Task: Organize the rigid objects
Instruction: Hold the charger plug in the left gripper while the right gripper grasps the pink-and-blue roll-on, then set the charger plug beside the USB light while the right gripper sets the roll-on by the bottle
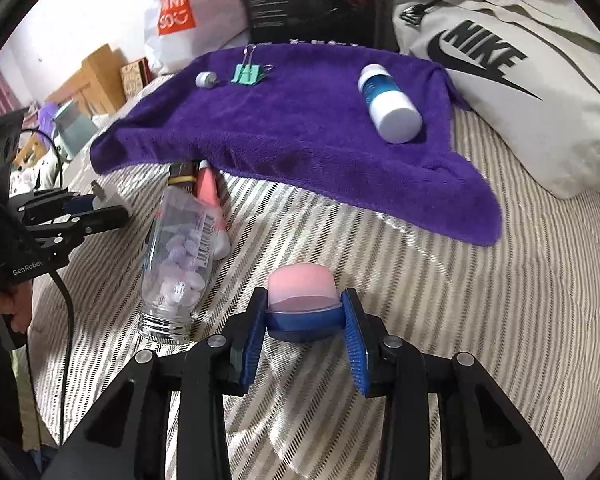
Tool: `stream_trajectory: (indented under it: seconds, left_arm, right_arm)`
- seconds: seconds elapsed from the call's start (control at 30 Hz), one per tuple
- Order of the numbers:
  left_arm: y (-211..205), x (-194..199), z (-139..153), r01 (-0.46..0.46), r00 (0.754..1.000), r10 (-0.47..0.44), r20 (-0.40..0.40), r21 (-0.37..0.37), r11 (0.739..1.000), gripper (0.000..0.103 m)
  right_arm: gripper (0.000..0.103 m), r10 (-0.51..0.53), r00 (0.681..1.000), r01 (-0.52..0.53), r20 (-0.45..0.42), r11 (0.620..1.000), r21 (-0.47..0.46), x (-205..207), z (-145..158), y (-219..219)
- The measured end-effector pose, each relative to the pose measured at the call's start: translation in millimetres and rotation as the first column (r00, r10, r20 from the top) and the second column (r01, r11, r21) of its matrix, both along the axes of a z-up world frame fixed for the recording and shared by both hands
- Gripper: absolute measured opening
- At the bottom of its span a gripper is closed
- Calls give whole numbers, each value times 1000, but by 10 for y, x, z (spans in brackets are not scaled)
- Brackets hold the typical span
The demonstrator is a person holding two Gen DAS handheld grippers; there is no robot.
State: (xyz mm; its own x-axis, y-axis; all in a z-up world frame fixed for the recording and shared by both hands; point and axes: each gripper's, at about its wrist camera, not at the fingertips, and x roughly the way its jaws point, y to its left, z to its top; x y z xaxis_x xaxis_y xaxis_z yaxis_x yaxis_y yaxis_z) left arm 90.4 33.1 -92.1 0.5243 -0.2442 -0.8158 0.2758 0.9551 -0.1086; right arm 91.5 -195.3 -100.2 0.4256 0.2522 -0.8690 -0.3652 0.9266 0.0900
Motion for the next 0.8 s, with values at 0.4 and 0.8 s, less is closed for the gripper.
stream_trajectory:
  seconds: [0.4, 0.8]
  left_arm:
    - [234, 61, 346, -37, 998, 38, 52, -27, 999, 27]
    - [430, 456, 546, -83, 993, 88, 84, -58, 995, 27]
  right_arm:
    - [37, 31, 999, -33, 40, 998, 52, 181, 343, -19]
    - [37, 48, 995, -53, 88, 997, 57, 732, 654, 98]
